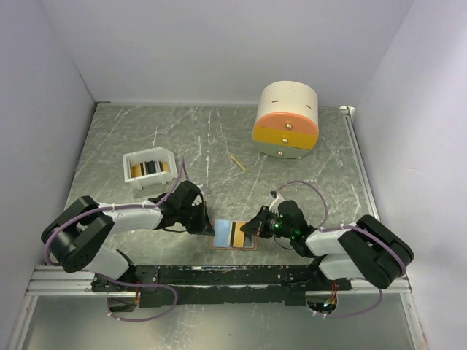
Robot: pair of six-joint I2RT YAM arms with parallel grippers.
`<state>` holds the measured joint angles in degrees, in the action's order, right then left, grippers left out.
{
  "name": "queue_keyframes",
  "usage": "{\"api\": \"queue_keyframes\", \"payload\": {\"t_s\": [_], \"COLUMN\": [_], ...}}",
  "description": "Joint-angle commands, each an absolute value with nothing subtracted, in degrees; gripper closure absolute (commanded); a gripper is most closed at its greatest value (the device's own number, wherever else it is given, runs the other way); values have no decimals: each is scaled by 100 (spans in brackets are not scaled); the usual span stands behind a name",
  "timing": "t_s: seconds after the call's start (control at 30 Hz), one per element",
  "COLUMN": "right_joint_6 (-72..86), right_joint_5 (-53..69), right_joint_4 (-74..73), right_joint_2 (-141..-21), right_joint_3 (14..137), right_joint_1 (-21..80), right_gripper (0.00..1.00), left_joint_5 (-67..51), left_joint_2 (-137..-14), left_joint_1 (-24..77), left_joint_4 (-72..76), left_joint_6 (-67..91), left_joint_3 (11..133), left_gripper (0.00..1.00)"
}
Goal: Put the credit cards into the card holder
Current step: Insert the credit card into the card holder.
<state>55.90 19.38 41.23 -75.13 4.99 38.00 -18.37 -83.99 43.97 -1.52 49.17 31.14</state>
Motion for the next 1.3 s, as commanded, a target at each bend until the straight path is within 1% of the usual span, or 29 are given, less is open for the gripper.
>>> {"api": "queue_keyframes", "payload": {"t_s": [0.0, 0.07, 0.1, 0.13, 0.17, 0.2, 0.23, 0.3, 0.33, 0.43, 0.53, 0.63, 0.83, 1.1, 1.27], "right_joint_6": [5414, 5414, 5400, 5403, 5435, 5474, 5519, 5466, 5417, 5289, 5335, 5502, 5738, 5853, 5940], "right_joint_5": [1968, 1969, 1953, 1894, 1713, 1514, 1318, 1115, 913, 756, 715, 572, 88, 75, 197], "right_joint_4": [4148, 4029, 3874, 3585, 3228, 2903, 2635, 1999, 1554, 715, 454, 289, 271, 391, 767], "right_joint_2": [-7665, -7692, -7682, -7638, -7509, -7344, -7115, -6669, -6477, -6086, -5919, -6023, -6379, -6693, -6809], "right_joint_3": [552, 618, 674, 753, 830, 857, 881, 968, 1075, 1306, 1408, 1498, 1667, 1824, 1773], "right_joint_1": [3840, 3836, 3834, 3837, 3838, 3848, 3857, 3871, 3888, 3948, 4088, 4339, 4819, 5021, 5053], "right_gripper": [100, 100, 98, 93, 86, 76, 71, 60, 58, 57, 56, 57, 58, 58, 58], "left_joint_5": [-1462, -1459, -1466, -1469, -1470, -1482, -1489, -1519, -1526, -1504, -1503, -1486, -1525, -1494, -1492], "left_joint_2": [-8506, -8470, -8455, -8435, -8424, -8413, -8393, -8354, -8346, -8314, -8298, -8272, -8345, -8332, -8356], "left_joint_1": [4455, 4464, 4470, 4472, 4481, 4492, 4507, 4541, 4557, 4588, 4612, 4623, 4677, 4743, 4786], "left_joint_4": [-274, -260, -245, -236, -223, -181, -139, -33, -7, 69, 111, 135, 228, 271, 302], "left_joint_6": [4868, 4893, 4907, 4917, 4936, 4981, 5024, 5084, 5115, 5169, 5193, 5207, 5267, 5299, 5317], "left_joint_3": [2888, 2875, 2869, 2851, 2838, 2805, 2764, 2685, 2653, 2591, 2574, 2565, 2528, 2534, 2532], "left_gripper": [93, 93, 93, 93, 93, 93, 93, 93, 93, 93, 93, 93, 93, 93, 93]}}
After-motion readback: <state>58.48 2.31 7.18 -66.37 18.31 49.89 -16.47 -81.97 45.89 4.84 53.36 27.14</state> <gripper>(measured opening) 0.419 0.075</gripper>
